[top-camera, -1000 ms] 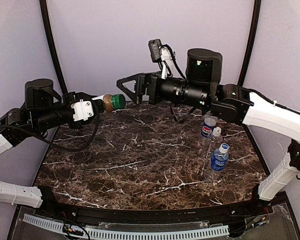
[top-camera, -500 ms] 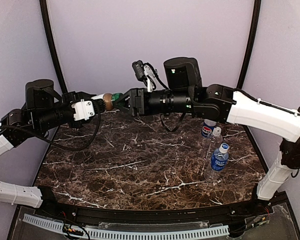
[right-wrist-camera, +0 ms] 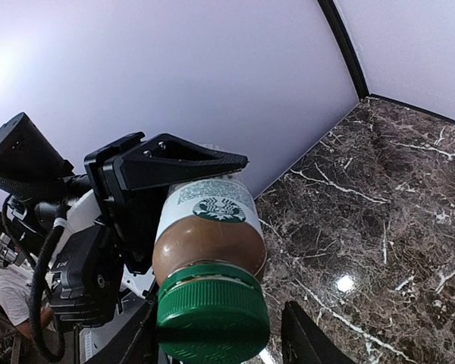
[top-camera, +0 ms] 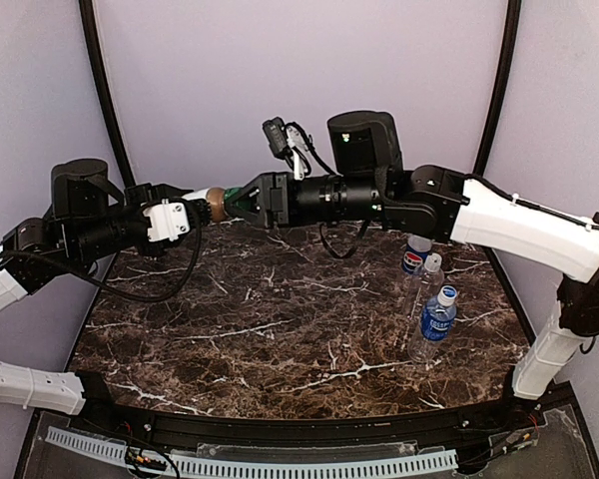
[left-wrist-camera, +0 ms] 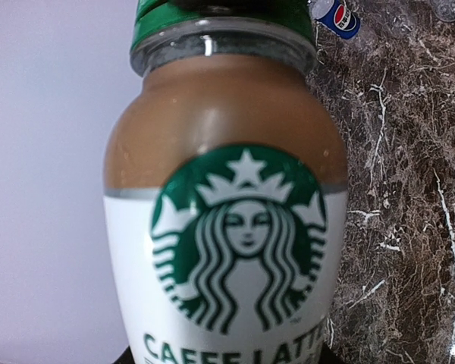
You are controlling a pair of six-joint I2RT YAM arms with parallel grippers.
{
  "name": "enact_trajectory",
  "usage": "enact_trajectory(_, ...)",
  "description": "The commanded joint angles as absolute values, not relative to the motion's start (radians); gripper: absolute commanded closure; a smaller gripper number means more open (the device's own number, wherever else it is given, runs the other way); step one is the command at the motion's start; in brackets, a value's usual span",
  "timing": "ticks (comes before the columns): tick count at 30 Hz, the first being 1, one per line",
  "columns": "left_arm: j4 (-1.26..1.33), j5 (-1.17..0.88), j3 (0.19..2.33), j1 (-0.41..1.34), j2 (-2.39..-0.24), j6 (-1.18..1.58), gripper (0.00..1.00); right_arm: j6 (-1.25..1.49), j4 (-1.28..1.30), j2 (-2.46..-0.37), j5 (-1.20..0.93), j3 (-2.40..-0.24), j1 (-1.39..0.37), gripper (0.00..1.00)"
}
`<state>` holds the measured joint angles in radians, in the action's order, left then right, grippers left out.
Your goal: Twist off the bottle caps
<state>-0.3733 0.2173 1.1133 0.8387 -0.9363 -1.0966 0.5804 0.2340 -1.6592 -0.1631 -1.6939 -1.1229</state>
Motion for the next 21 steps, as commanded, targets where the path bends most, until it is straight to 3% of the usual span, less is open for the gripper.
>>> enact_trajectory(1,-0.37,0.205,1.106,0.84,-0.927,-1.104,0.74,0.562,0.205,-1.661,-0.177,-1.729,-1.113,0.52)
enact_trajectory(5,-0.371,0.203,1.109,0.841,-0.929,-1.106,0.74,0.564,0.207,-1.666,-0.185,-1.729,-1.113,0.71)
enact_trajectory(9,-0.377,0.198,1.113,0.842,-0.929,-1.102,0.74,0.525,0.212,-1.666,-0.201,-1.722,-1.114,1.0)
enact_trajectory(14,-0.49,0.111,1.147,0.841,-0.922,-1.076,0.75,0.193,0.238,-1.65,-0.331,-1.708,-1.132,1.0)
enact_trajectory(21,-0.861,-0.152,1.26,0.84,-0.946,-1.056,0.77,-0.472,0.268,-1.533,-0.126,-1.532,-1.283,1.0)
